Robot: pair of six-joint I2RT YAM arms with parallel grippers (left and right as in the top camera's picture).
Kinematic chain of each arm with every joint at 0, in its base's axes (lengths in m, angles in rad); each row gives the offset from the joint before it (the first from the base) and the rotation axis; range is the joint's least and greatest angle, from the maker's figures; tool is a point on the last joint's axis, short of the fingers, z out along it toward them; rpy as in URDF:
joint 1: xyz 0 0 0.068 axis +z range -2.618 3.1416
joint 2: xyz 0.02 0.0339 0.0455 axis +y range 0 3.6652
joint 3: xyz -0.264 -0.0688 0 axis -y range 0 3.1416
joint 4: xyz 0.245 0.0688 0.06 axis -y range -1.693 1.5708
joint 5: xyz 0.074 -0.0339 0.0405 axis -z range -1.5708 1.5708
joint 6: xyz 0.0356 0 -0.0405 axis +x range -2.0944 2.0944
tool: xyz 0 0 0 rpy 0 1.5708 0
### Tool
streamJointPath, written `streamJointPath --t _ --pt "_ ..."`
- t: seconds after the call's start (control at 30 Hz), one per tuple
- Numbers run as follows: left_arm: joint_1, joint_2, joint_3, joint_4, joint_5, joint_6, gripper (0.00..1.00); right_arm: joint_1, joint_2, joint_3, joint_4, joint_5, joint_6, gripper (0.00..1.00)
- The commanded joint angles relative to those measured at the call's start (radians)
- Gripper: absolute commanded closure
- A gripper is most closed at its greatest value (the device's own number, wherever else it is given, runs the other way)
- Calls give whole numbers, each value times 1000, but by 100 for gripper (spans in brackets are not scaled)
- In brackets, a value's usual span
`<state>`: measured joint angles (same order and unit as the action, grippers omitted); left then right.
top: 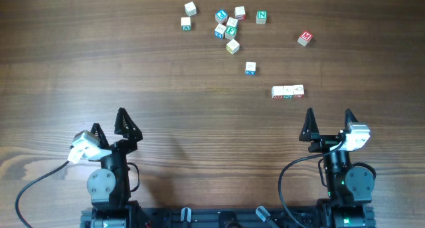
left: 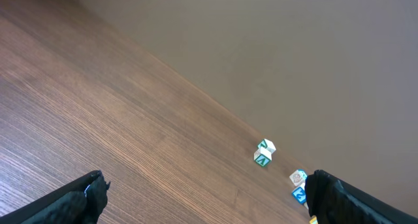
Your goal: Form a horizontal line
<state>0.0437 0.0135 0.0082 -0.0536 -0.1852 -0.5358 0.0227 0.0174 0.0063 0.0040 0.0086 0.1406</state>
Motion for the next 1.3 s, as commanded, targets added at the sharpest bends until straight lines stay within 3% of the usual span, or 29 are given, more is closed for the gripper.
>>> streamJointPath --t 0.0,0.2,0.83,1.27 --pt "20 -11 -3 -5 3 8 0 -3 -10 -1 5 18 -9 0" --pt "20 -11 -3 -10 39 125 0 -3 -10 -1 5 18 -9 0" --pt "20 -11 -3 -14 55 218 0 -3 -10 -1 5 18 -10 0" --pt "20 -10 -2 -10 69 217 0 -3 -10 -1 5 18 -9 0"
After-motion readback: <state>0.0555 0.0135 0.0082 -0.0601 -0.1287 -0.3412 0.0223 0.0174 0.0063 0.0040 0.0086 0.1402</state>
